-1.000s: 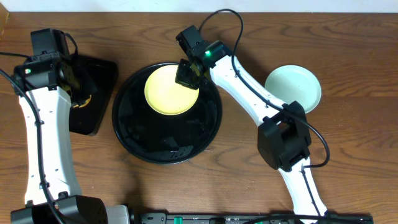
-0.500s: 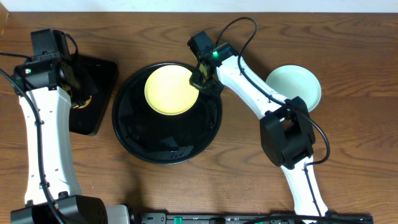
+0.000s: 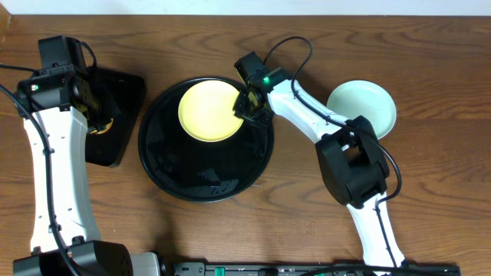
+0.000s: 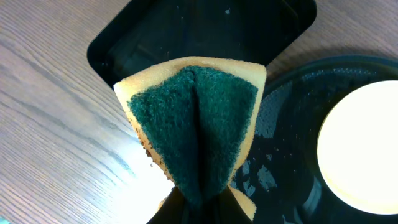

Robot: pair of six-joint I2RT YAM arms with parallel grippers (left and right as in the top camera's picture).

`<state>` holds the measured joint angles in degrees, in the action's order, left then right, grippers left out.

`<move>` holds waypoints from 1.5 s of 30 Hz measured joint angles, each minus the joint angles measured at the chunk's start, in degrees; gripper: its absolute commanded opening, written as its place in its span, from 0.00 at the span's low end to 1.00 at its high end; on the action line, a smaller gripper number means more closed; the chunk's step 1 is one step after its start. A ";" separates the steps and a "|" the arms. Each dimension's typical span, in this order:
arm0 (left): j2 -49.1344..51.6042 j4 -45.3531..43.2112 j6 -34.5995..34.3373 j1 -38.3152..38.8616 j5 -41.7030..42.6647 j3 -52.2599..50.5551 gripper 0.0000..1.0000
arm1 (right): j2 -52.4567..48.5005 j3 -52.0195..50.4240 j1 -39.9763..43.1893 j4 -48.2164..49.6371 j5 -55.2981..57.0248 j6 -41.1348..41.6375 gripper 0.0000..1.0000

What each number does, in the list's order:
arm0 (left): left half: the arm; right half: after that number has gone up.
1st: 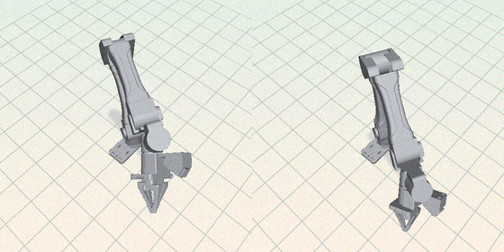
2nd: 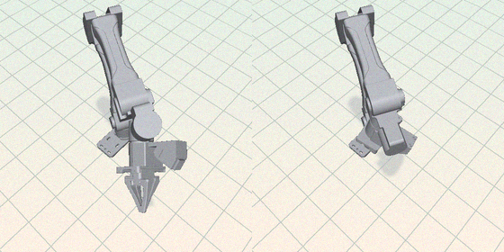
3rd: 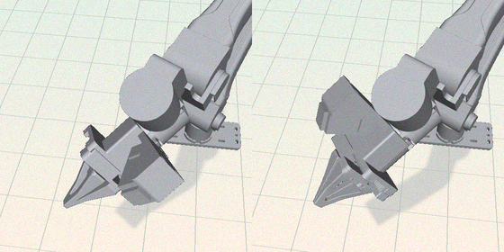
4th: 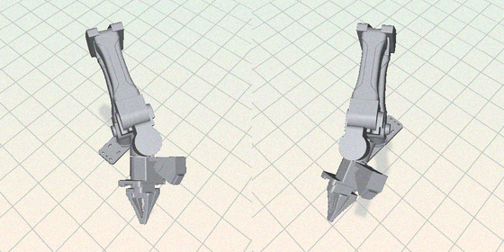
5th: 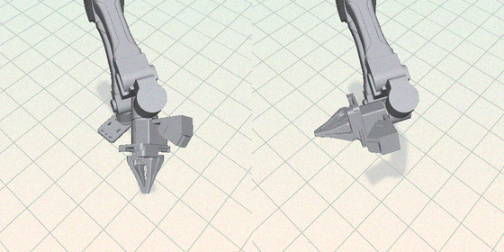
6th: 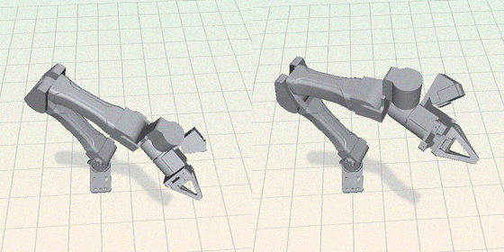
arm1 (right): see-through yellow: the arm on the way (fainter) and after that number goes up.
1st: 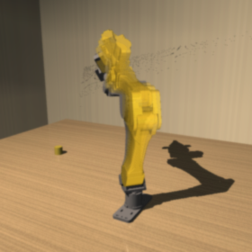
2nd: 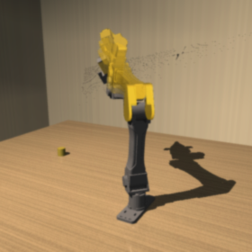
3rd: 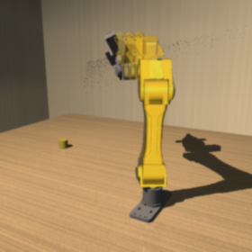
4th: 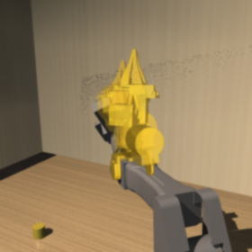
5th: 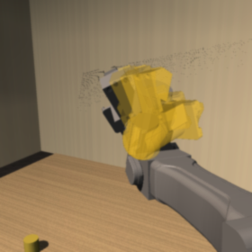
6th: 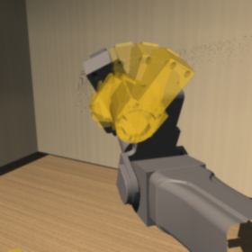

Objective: Clean dirty plates on tray and stack at the side
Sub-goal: 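Shift the right gripper along the yellow plate's rim toward its right edge, then grip the yellow plate's rim with the right gripper and tilt it up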

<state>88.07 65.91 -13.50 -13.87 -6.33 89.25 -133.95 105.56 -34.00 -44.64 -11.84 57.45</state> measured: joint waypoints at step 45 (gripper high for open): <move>0.00 0.76 -0.04 0.00 0.00 0.00 0.08 | 24.48 -4.68 -4.11 0.37 25.29 -22.08 0.01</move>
<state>88.07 66.67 -13.54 -13.87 -6.33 89.25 -109.47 100.88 -38.11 -44.27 13.45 35.38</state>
